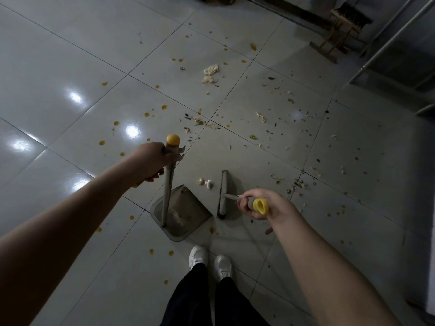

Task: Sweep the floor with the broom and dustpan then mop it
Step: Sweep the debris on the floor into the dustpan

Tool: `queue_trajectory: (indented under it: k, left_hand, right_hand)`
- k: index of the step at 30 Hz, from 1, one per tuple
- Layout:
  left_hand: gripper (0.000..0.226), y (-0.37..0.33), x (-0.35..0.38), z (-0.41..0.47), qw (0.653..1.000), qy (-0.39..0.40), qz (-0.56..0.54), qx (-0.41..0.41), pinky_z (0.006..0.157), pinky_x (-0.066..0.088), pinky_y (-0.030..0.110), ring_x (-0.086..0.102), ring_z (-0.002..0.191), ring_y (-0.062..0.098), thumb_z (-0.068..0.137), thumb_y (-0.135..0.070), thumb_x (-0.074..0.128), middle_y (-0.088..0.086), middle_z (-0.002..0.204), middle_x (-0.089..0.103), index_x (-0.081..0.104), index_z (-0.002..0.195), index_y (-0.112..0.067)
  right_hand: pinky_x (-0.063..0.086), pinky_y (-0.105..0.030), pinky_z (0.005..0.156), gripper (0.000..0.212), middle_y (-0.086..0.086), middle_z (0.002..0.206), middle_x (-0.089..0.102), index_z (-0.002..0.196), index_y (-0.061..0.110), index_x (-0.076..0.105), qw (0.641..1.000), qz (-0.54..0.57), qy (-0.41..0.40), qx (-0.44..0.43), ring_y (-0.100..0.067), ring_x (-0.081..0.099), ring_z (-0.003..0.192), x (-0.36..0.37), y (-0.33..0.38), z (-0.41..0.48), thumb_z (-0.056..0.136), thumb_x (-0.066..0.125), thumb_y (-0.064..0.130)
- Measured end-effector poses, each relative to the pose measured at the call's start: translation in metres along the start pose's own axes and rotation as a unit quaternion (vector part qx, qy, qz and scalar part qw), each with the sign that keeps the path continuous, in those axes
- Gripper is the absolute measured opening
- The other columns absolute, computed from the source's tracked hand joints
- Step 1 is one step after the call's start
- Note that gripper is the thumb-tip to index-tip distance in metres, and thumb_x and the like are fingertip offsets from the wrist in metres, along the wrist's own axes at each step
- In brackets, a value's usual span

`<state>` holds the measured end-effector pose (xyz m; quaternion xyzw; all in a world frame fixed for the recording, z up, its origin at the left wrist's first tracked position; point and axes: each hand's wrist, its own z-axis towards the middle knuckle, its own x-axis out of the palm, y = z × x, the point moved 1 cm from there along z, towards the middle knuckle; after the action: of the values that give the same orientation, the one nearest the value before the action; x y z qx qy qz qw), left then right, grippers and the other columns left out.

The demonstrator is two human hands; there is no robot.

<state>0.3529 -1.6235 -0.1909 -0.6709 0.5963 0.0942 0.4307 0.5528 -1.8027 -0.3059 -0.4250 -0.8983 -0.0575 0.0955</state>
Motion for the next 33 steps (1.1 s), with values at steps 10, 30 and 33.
queue_trajectory:
  k: [10,30,33]
  left_hand:
    - [0.028,-0.006,-0.007,-0.002,0.999,-0.022,0.033,-0.012,0.041,0.035,0.021,0.046,0.051,0.015,0.094,-0.026,0.051,0.007,0.066,0.05,0.055,0.107,-0.002]
    - [0.022,0.015,-0.026,0.026,0.993,-0.072,0.095,0.024,0.037,0.033,0.017,0.047,0.046,0.009,0.092,-0.032,0.051,0.0,0.058,0.051,0.049,0.076,-0.018]
    - [0.019,0.019,-0.033,0.028,0.994,-0.063,0.085,0.018,0.036,0.033,0.016,0.047,0.047,0.01,0.093,-0.029,0.052,0.001,0.06,0.051,0.049,0.077,-0.018]
  right_hand:
    - [0.037,-0.012,0.027,0.031,-0.01,0.059,0.045,0.075,0.003,0.041,0.961,-0.239,-0.124,-0.069,-0.01,0.042,0.019,-0.004,-0.026,0.001,0.101,0.046,0.02]
    - [0.04,-0.018,0.034,0.047,0.0,0.031,0.045,0.07,0.009,0.05,0.934,-0.319,-0.16,-0.027,-0.01,0.042,0.024,-0.013,-0.014,0.033,0.091,0.054,0.05]
    - [0.037,-0.014,0.031,0.038,0.0,0.029,0.042,0.072,0.006,0.048,0.934,-0.316,-0.167,-0.021,-0.01,0.039,0.02,-0.016,-0.007,0.03,0.094,0.057,0.036]
